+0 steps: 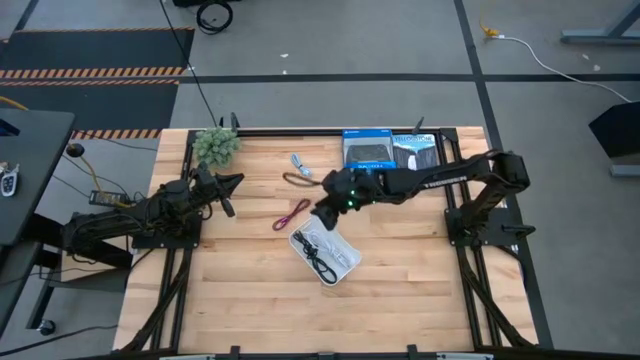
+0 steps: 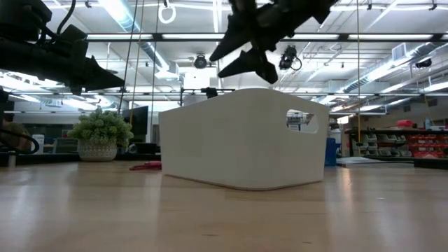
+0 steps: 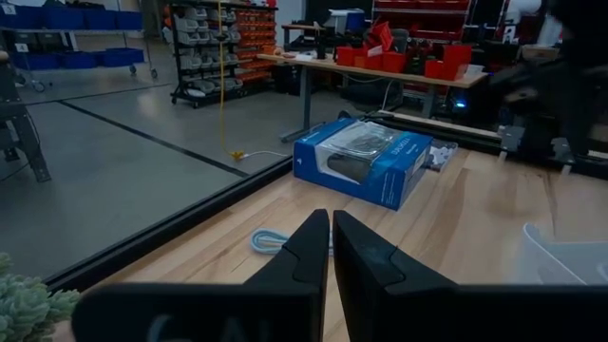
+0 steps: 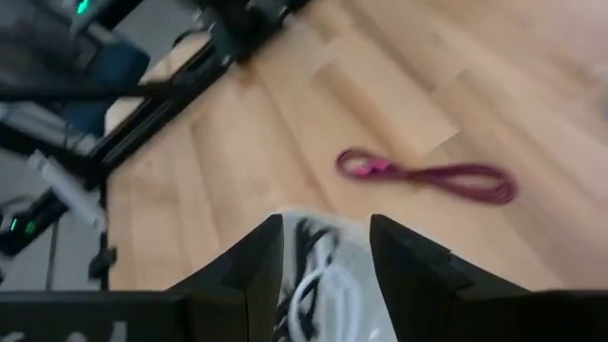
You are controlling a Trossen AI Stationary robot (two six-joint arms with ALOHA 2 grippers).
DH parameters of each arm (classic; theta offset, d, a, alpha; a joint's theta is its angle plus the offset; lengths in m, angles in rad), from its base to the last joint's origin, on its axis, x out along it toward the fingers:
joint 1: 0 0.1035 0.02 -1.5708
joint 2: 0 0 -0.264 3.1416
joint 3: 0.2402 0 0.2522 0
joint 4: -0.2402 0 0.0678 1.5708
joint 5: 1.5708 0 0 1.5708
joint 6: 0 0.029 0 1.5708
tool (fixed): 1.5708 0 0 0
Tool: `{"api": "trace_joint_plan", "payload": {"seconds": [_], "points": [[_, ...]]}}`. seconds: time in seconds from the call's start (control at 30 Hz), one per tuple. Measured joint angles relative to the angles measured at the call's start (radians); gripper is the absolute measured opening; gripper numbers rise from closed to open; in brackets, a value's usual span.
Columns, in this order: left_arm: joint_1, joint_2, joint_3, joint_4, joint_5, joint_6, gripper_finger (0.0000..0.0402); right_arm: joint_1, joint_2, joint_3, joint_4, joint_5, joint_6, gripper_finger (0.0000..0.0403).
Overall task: Pick and place USB-C Cables
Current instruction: Put the light blue charger cable into the white bin
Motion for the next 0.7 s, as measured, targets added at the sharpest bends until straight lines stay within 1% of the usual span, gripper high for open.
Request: {"api": "trace_joint_plan", "payload": {"seconds": [0.1,0.17,0.23,0.37,0.5,0.6,0.7], "points": [[0.000,0.000,0.000,0.000,0.000,0.000,0.0025,-0.034,0.011,0.029,-0.046,0.025,-0.013,0.0165],[0.000,0.000,0.000,0.000,0.000,0.000,0.0025,-0.053,0.025,0.082,-0.060,0.054,-0.031,0.0165],[0.000,0.000,0.000,-0.001,0.000,0.000,0.0025,-0.076,0.032,0.144,-0.152,0.075,-0.034,0.0165],[0.000,0.004,0.000,0.002,-0.001,0.000,0.0025,-0.138,0.095,0.280,-0.280,0.107,-0.058,0.0165],[0.000,0.013,0.001,-0.001,0.001,0.000,0.0025,-0.192,0.173,0.365,-0.271,0.110,-0.131,0.0164],[0.000,0.020,0.000,0.001,0.004,0.000,0.0025,-0.216,0.234,0.413,-0.260,0.116,-0.195,0.0164],[0.000,0.020,0.000,0.000,0.007,0.000,0.0025,-0.236,0.294,0.453,-0.261,0.120,-0.228,0.0164]]}}
